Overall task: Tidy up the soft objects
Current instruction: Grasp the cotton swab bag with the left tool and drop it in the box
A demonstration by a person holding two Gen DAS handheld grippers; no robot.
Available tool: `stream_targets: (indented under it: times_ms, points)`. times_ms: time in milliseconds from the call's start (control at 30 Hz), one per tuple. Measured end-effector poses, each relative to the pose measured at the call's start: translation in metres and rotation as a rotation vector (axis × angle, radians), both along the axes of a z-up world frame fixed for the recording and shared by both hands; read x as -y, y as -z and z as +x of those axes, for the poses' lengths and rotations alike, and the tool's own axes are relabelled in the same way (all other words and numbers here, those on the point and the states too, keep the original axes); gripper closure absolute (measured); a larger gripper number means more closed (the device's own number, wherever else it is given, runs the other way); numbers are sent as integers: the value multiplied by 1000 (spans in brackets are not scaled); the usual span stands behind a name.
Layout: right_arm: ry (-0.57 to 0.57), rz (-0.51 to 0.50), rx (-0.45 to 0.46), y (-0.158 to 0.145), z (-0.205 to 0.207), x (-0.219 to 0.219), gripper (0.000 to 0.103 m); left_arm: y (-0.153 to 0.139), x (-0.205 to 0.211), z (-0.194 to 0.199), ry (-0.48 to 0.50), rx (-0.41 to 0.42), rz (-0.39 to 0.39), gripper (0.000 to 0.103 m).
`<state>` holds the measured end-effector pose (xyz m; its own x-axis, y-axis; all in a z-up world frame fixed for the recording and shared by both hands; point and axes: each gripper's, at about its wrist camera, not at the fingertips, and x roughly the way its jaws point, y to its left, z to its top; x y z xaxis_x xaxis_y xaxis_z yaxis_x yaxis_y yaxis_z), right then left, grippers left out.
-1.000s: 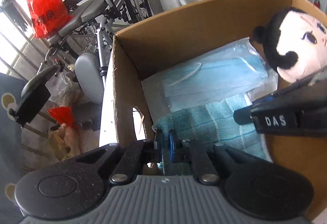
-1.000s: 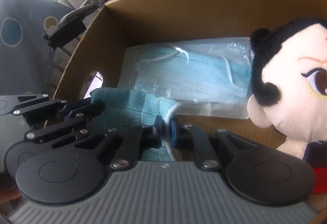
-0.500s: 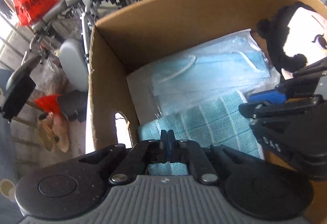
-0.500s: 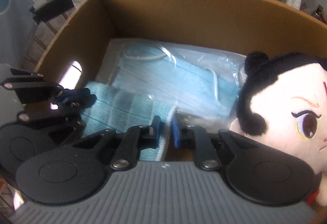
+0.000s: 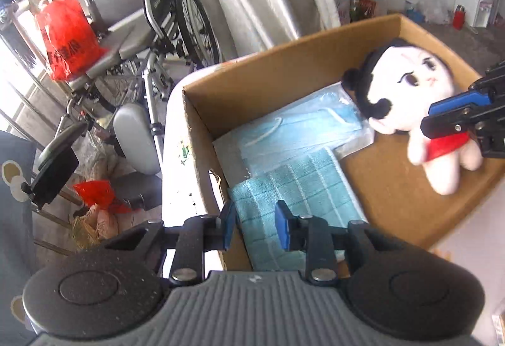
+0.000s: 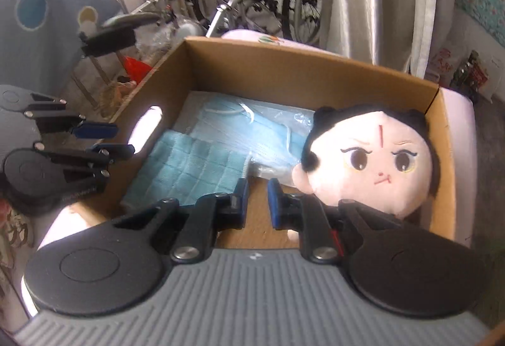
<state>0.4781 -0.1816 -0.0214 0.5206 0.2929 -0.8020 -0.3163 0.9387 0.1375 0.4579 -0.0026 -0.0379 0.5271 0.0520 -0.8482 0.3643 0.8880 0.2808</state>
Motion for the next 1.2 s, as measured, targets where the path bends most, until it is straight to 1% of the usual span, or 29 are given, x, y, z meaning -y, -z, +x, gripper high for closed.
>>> stream_targets:
  times_ms: [33,67,100,167,233,267,300,333,367,400,467,500,533,567,600,633,667,700,733,767,800,867,900,967,1000,1067,1133,1167,1200]
  points:
    - [-22,20,22,-17,-23,8,90,-13,-5,-16,14,24,-17,52]
    - [-39,39,29,-28,-40,13,90,-32,-14,-37,26,50,-53,51]
    - [-63,66,21,-35,-57,18,89,-44,-22,-54,31,56,-91,51]
    - [-99,138,-21,-40,-89,24,89,-56,-32,-88,23,37,-162,50]
    - [-100,215,-69,-32,-112,29,87,-54,-39,-113,13,-4,-231,46]
    - [-88,256,-103,-22,-126,30,86,-48,-43,-127,13,-27,-275,46]
    - [-75,278,-127,-9,-134,28,82,-37,-47,-141,17,-56,-307,46]
    - [-66,287,-161,10,-141,24,78,-27,-47,-149,20,-70,-318,50]
    - [-67,290,-197,24,-144,21,76,-13,-49,-160,25,-81,-327,53]
    - [-72,293,-234,42,-148,15,75,4,-51,-169,22,-85,-333,52]
    - [-29,357,-272,76,-163,9,73,30,-57,-182,25,-63,-355,51]
    - [1,380,-311,89,-165,9,69,45,-60,-185,29,-79,-374,51]
    - [36,407,-373,107,-168,8,69,58,-63,-185,12,-118,-383,51]
    - [49,421,-411,118,-171,7,69,71,-68,-186,-19,-160,-397,51]
    - [56,416,-426,124,-173,7,69,80,-71,-185,-40,-186,-413,49]
    - [66,427,-406,129,-177,8,67,88,-74,-185,-64,-200,-428,41]
    - [78,467,-388,131,-180,11,61,94,-77,-186,-77,-199,-452,40]
    - [94,512,-387,135,-183,14,60,96,-78,-187,-69,-197,-475,39]
    - [102,553,-389,139,-183,15,60,98,-79,-188,-53,-191,-494,39]
    - [100,582,-389,142,-184,15,61,99,-78,-189,-42,-190,-505,39]
    - [98,618,-389,148,-186,14,65,99,-77,-189,-31,-186,-511,41]
    - [111,673,-415,159,-185,13,81,99,-74,-192,-2,-175,-526,41]
    - [127,680,-422,166,-182,13,97,100,-73,-193,-2,-165,-531,43]
    - [149,738,-428,176,-182,14,100,101,-71,-198,2,-152,-529,60]
    - [168,765,-431,179,-182,14,101,102,-71,-200,3,-143,-523,76]
    - [189,758,-414,178,-182,11,103,102,-75,-202,-13,-119,-500,81]
    - [174,702,-359,172,-183,5,103,107,-86,-197,-56,-160,-588,83]
    - [162,689,-345,169,-184,3,103,108,-89,-195,-57,-178,-617,83]
    - [153,687,-329,164,-185,2,103,108,-89,-195,-55,-178,-621,83]
